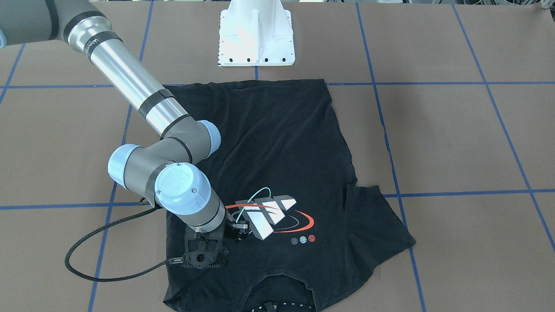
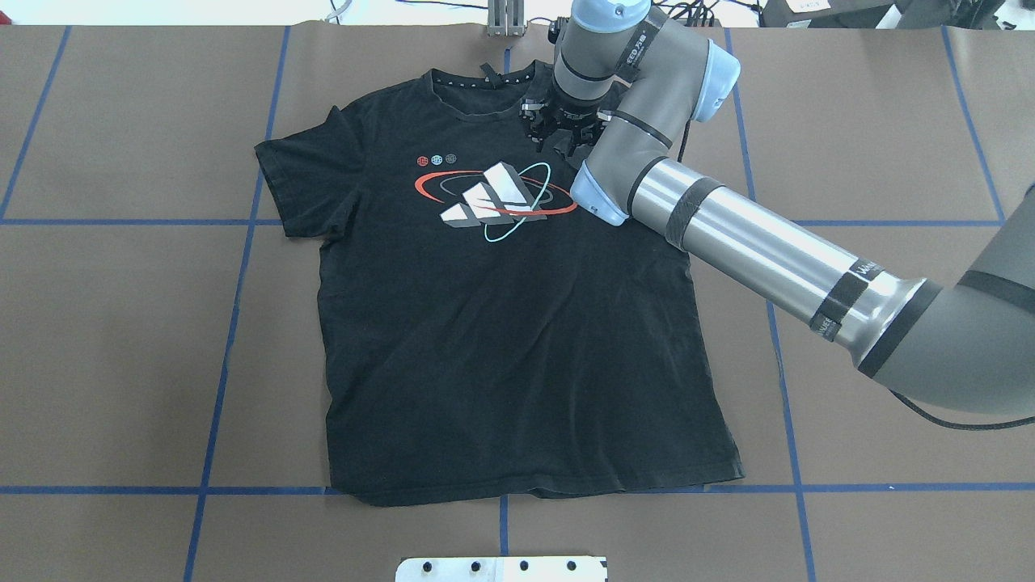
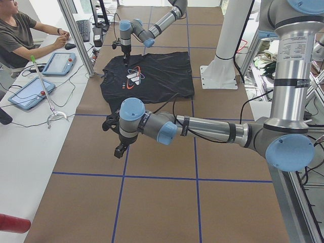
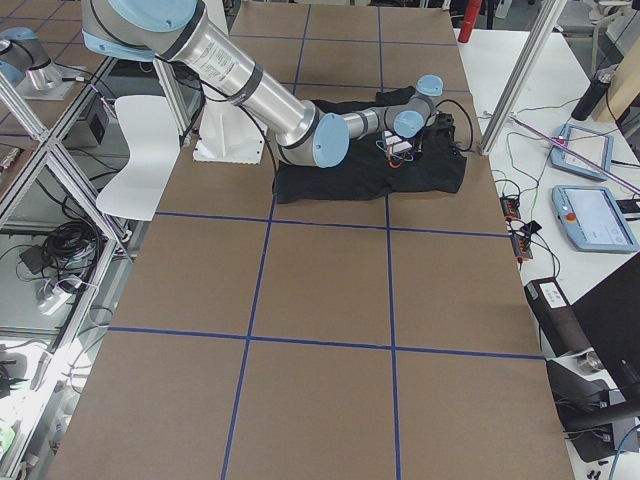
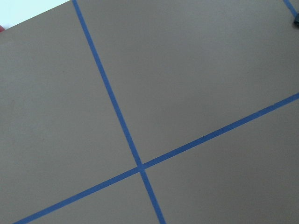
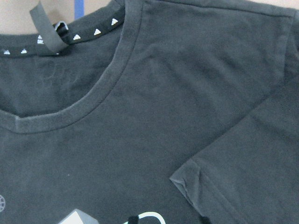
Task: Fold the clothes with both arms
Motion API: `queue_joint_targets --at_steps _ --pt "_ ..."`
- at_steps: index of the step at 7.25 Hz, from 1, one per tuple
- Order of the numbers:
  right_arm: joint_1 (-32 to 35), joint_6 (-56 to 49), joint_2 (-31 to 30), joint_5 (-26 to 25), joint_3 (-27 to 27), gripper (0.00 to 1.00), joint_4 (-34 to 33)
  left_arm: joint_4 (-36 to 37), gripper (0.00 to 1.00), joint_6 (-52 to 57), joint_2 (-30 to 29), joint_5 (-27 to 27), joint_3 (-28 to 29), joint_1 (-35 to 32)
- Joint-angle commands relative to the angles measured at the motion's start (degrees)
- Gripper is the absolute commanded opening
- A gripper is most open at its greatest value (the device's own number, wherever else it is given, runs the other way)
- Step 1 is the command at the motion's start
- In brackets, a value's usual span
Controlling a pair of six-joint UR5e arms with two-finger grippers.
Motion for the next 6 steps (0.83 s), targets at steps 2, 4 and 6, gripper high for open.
queue_joint_targets --at_steps 2,4,6 --pt "1.63 1.29 -12.94 4.65 16.8 1.0 -0.54 -12.12 1.0 -18.36 -8.39 -3.85 6.04 8.37" --pt "4.17 1.21 -28.44 7.71 34.16 1.0 -0.63 -21.38 1.0 -29.3 -15.59 -4.03 14.74 14.97" --pt "6.46 0.51 -38.64 8.7 42.87 1.0 -0.28 -23.5 0.98 -33.48 -27.0 -2.8 28.16 22.52"
